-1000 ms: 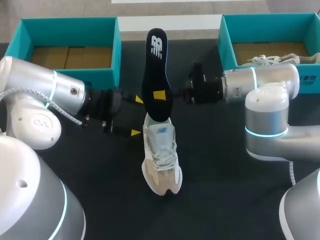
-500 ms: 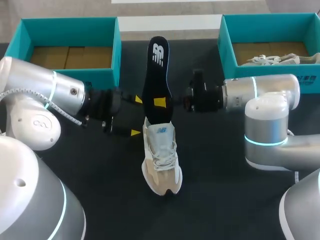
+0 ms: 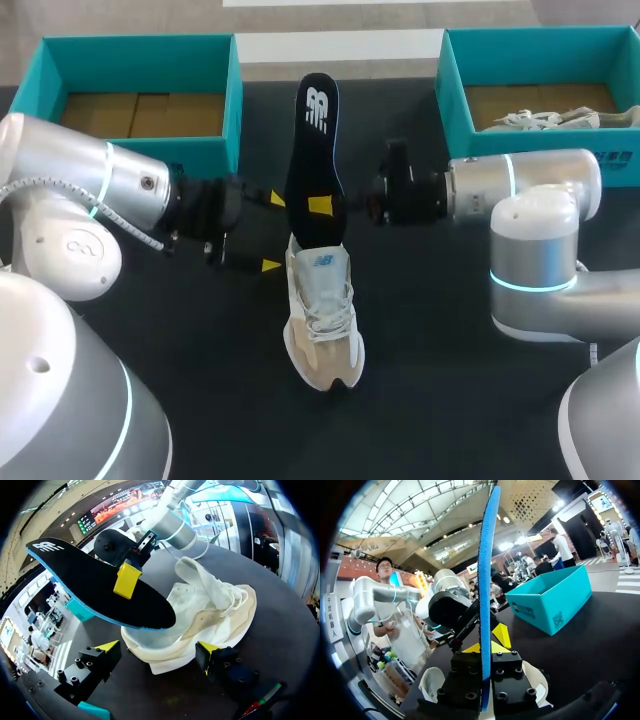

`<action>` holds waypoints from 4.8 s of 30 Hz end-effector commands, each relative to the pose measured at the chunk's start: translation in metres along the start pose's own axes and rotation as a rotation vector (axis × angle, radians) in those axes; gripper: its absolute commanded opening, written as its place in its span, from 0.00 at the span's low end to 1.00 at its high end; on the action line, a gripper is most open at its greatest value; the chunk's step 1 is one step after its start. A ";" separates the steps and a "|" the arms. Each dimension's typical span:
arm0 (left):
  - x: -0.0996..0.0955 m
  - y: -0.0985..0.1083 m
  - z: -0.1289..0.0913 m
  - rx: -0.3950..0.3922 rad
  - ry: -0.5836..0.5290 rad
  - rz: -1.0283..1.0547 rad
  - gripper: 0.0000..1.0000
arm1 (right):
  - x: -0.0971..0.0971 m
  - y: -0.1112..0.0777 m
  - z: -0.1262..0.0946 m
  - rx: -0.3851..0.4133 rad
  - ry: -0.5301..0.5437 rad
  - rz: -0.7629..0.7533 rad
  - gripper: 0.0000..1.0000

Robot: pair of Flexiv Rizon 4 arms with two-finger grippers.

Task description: Take the shoe out of the shoebox, open the shoe tongue, remove and reinsert the insole, then place the shoe into the shoebox

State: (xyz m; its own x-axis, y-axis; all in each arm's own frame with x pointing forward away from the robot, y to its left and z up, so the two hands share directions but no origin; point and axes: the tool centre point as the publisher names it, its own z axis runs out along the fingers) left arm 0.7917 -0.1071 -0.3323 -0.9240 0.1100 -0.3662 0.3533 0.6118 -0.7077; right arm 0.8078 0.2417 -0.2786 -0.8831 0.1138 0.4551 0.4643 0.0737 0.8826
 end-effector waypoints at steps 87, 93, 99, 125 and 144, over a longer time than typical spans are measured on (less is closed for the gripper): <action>0.000 0.000 0.001 -0.003 0.002 0.000 1.00 | 0.003 -0.045 0.000 0.043 -0.015 0.038 0.27; 0.000 0.000 0.001 -0.003 0.002 0.000 1.00 | -0.007 -0.032 0.001 0.049 0.002 0.015 0.25; 0.000 0.000 0.001 -0.003 0.002 0.000 1.00 | -0.016 -0.038 0.006 0.092 0.081 0.088 0.00; 0.000 0.000 0.001 -0.003 0.002 0.000 1.00 | 0.007 -0.074 -0.001 0.176 0.051 0.177 0.23; 0.000 0.000 0.001 -0.003 0.002 0.000 1.00 | -0.012 -0.051 0.010 0.207 0.077 0.137 0.00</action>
State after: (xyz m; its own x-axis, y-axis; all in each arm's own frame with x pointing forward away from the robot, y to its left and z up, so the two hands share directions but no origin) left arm 0.7916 -0.1064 -0.3323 -0.9240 0.1101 -0.3662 0.3536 0.6106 -0.7086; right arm 0.7917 0.2424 -0.3269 -0.8148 0.0650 0.5760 0.5724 0.2468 0.7819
